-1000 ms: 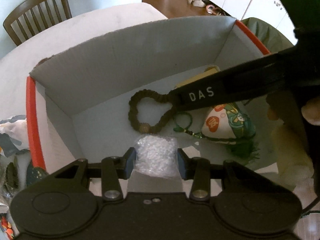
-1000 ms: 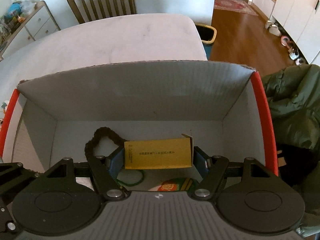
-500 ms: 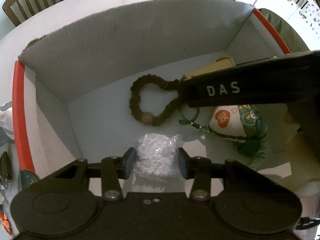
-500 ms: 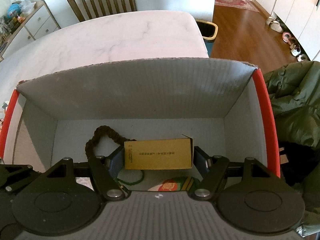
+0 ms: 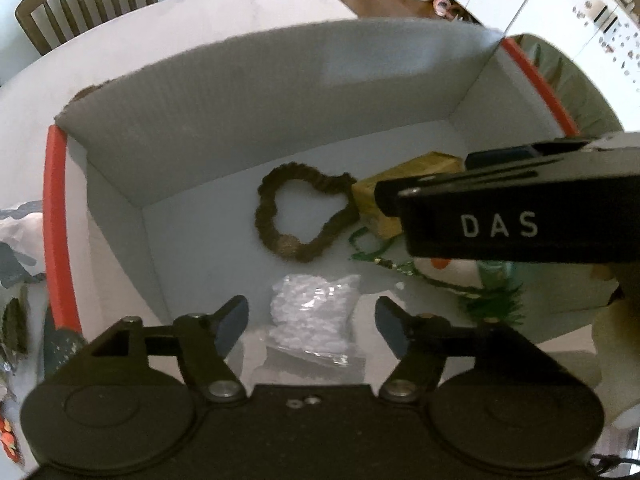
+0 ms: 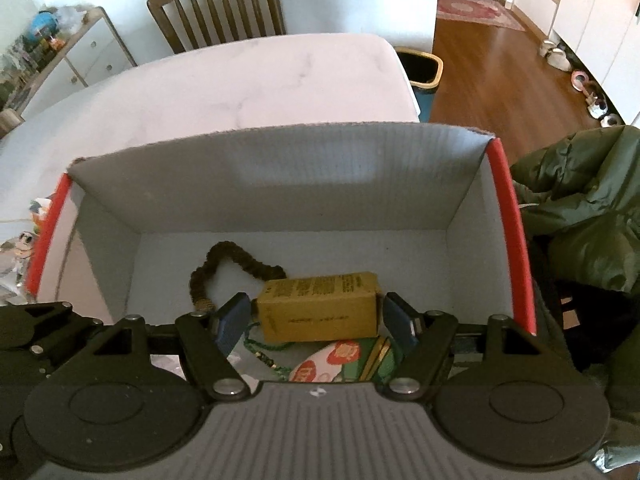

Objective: Organize objects
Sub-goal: 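Open the left tool to drop the bubble wrap while the right tool releases the yellow box, then withdraw both tools from the box back toward the table pile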

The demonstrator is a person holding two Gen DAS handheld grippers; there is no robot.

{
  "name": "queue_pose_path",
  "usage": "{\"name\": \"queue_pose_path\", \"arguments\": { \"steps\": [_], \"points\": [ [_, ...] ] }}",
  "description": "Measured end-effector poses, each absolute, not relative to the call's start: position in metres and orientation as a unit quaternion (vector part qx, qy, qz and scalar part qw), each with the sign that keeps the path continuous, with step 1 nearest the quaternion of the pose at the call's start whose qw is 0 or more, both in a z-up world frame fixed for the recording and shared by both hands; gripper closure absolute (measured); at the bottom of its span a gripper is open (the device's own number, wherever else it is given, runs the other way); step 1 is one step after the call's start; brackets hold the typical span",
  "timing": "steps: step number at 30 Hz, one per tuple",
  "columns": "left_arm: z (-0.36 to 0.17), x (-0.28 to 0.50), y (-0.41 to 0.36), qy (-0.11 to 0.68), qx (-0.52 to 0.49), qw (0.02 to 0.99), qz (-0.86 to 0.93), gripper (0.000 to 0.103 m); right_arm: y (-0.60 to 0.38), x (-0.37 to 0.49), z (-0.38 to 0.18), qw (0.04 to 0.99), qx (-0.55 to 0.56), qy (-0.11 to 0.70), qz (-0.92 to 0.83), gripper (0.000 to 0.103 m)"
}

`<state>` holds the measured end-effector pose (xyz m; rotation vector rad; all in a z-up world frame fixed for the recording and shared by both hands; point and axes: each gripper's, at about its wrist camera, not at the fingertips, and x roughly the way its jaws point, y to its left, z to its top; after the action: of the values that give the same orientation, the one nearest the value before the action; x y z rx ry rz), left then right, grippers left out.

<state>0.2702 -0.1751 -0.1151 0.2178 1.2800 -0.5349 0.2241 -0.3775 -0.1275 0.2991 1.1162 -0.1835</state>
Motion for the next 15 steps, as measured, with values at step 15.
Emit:
{"name": "queue_pose_path", "arguments": {
  "steps": [15],
  "points": [
    [-0.065, 0.237, -0.188, 0.524, 0.071, 0.808, -0.259, 0.03, -0.356, 0.179, -0.064, 0.871, 0.142, 0.465, -0.061, 0.03]
  ]
}}
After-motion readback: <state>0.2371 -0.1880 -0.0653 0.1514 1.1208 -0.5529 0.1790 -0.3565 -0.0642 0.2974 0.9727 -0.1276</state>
